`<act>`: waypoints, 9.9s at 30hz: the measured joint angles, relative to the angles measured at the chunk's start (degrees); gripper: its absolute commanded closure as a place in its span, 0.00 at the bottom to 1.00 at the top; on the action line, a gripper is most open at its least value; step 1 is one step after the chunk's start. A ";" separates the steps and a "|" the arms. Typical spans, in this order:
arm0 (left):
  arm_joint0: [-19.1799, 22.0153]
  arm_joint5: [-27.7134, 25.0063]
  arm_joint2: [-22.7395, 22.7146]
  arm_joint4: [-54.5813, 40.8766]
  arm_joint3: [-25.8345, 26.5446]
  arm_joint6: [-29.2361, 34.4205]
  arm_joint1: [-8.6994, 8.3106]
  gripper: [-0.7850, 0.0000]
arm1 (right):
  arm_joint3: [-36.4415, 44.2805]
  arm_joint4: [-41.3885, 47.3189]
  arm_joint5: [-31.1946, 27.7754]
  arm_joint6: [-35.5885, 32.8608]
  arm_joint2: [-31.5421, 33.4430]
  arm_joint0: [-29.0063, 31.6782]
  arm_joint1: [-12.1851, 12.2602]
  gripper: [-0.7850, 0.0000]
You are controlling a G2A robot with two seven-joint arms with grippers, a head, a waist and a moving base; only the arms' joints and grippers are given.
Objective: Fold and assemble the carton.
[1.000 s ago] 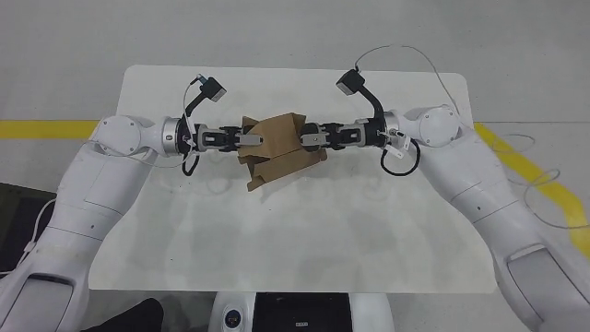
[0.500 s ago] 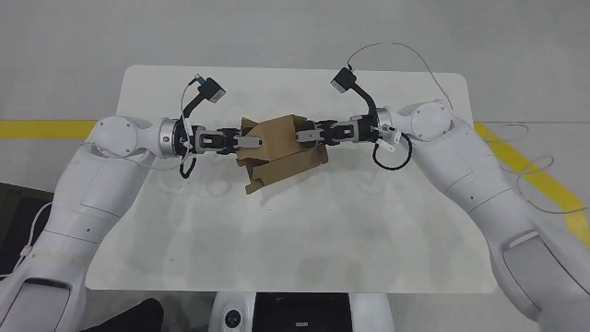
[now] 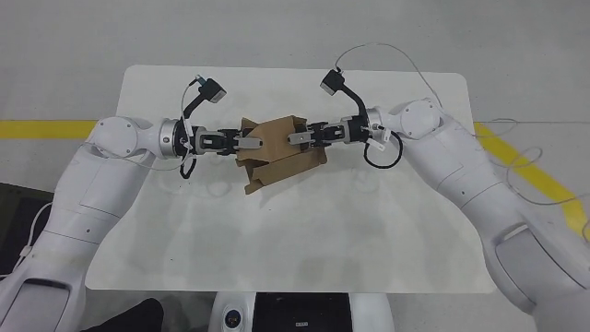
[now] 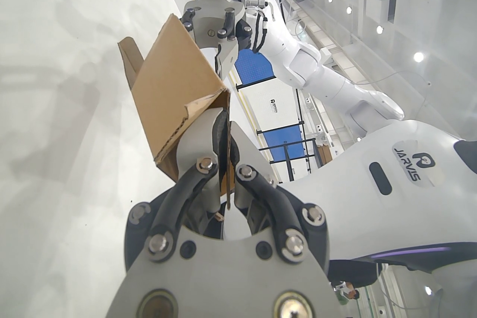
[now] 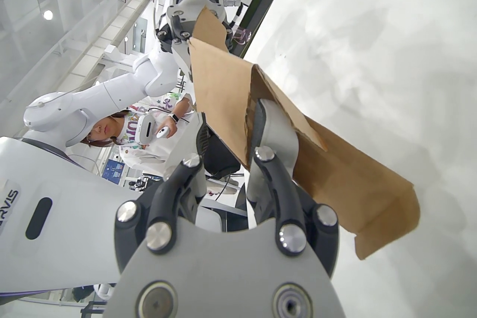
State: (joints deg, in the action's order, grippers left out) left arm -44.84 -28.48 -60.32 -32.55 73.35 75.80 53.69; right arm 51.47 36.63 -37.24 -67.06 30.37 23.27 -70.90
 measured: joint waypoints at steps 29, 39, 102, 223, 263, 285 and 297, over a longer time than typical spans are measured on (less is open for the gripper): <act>0.18 -0.25 0.58 0.38 -0.39 -0.25 -0.06 1.00 | -0.20 4.66 1.93 -1.93 -2.18 -1.42 -1.47 1.00; 0.30 -0.15 0.44 0.02 -0.69 -0.15 -0.13 0.00 | -1.56 4.98 2.02 -2.02 -2.37 -1.65 -1.76 1.00; -1.04 1.10 -1.57 -6.56 5.12 1.11 2.10 0.00 | -4.13 0.40 -1.82 1.84 0.05 -0.81 -3.85 1.00; -2.60 0.07 -3.01 -2.83 2.80 0.07 2.51 0.00 | -5.61 -8.35 -6.52 10.89 7.43 0.92 -7.92 1.00; -0.46 -6.98 -6.68 9.34 -3.63 -6.94 1.17 0.00 | 1.58 -10.47 3.35 -3.34 20.50 7.51 -0.39 1.00; -0.03 -13.34 -0.28 38.97 -1.20 -26.01 2.78 0.00 | 18.12 -5.97 6.42 -6.41 26.29 14.47 5.97 1.00; -1.24 -14.35 1.15 38.02 3.31 -25.90 2.92 0.00 | 18.14 -4.38 4.44 -4.43 22.27 12.69 5.45 1.00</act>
State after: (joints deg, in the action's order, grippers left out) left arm -46.09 -42.84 -59.16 5.47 76.66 49.89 56.61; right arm 69.61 32.25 -32.80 -71.49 52.64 35.96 -65.45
